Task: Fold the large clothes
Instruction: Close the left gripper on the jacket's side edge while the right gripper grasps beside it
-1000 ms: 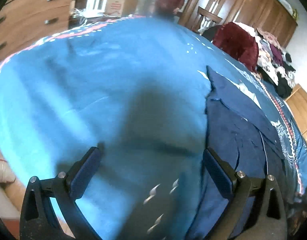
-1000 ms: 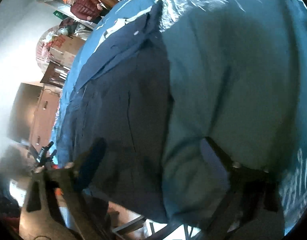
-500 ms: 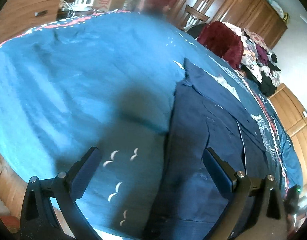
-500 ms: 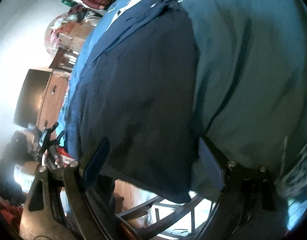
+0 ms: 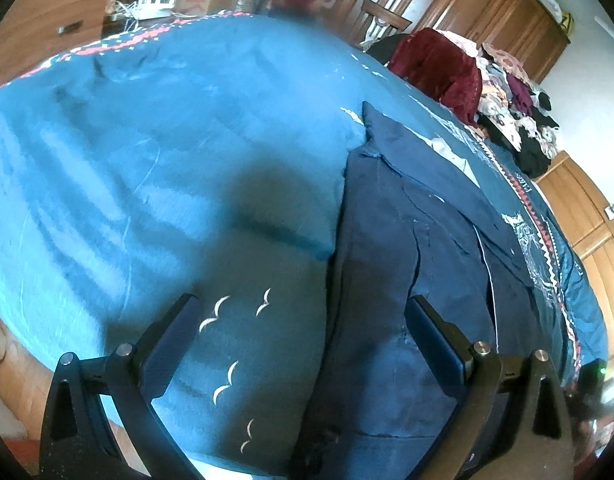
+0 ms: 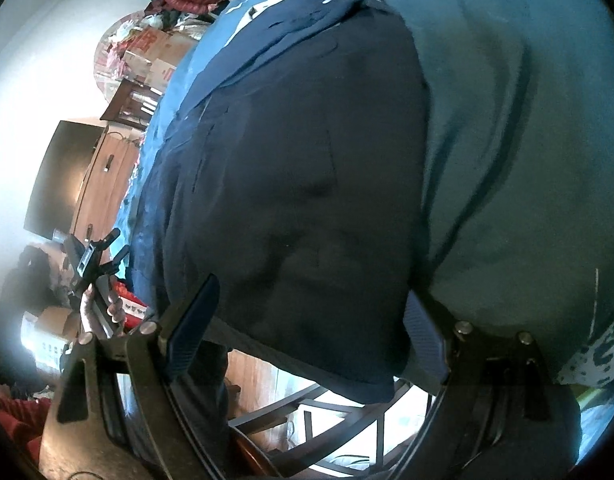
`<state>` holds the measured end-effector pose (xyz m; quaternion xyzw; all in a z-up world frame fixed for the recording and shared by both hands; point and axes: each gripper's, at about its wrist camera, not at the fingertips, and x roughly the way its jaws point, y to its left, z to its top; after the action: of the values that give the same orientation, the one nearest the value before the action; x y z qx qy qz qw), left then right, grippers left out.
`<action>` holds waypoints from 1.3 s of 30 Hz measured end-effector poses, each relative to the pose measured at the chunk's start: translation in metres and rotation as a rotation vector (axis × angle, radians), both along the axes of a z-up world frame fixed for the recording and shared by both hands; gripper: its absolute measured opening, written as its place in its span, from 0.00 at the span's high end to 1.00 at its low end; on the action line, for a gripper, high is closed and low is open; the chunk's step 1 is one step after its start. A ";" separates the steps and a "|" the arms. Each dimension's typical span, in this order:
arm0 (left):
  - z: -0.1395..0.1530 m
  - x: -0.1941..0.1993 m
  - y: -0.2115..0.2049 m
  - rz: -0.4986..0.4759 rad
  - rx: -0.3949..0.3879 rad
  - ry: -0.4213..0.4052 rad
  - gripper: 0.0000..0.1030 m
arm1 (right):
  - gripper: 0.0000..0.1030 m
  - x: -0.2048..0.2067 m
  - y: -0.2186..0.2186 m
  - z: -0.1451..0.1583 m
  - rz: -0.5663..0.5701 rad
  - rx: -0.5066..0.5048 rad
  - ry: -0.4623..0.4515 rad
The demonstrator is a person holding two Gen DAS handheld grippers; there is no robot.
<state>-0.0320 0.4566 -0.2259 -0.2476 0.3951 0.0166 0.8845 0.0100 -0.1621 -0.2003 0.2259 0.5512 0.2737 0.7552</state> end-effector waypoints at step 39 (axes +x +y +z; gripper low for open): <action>-0.012 0.039 -0.033 -0.416 -0.024 0.098 0.81 | 0.14 0.010 0.000 -0.006 0.019 -0.034 0.043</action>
<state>0.0071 0.4239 -0.2378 -0.1703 0.4805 -0.1590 0.8455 0.0203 -0.1620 -0.2063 0.2133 0.5740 0.2666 0.7442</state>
